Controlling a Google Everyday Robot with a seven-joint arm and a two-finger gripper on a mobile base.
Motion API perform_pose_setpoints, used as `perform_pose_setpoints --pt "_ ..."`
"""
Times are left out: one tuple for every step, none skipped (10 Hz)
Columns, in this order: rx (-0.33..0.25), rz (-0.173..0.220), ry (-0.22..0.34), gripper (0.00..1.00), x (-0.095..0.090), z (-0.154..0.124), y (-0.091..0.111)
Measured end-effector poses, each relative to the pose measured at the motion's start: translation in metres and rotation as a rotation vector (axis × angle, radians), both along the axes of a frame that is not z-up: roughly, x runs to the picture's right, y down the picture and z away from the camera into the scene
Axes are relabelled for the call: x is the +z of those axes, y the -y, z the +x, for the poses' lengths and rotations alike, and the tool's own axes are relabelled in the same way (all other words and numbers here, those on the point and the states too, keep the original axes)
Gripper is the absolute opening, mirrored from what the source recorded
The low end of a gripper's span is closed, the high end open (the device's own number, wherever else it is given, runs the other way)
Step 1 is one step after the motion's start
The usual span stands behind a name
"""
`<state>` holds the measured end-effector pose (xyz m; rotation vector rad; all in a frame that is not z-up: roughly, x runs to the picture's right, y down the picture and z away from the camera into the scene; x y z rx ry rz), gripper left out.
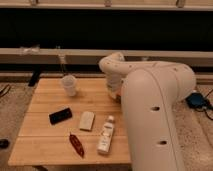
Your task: Drag the ceramic bowl in a circle
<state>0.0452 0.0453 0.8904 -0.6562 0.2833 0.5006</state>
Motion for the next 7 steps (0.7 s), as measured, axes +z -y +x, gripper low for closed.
perform_pose_setpoints --pt "-0.018 -0.007 0.013 0.00 -0.005 -0.008 -0.004" --pt "-0.046 -0.022 0.026 0.00 -0.015 -0.016 -0.013" --pt "-0.051 -0.041 0.033 0.00 -0.024 -0.020 -0.022" --pt "-0.057 -0.058 0.036 0.00 -0.036 -0.021 -0.031" --pt "-0.061 -0.071 0.038 0.00 -0.045 -0.021 -0.040" --pt "-0.066 -0.099 0.043 0.00 -0.061 -0.020 -0.056" --pt "-0.068 -0.112 0.041 0.00 -0.068 -0.017 -0.064"
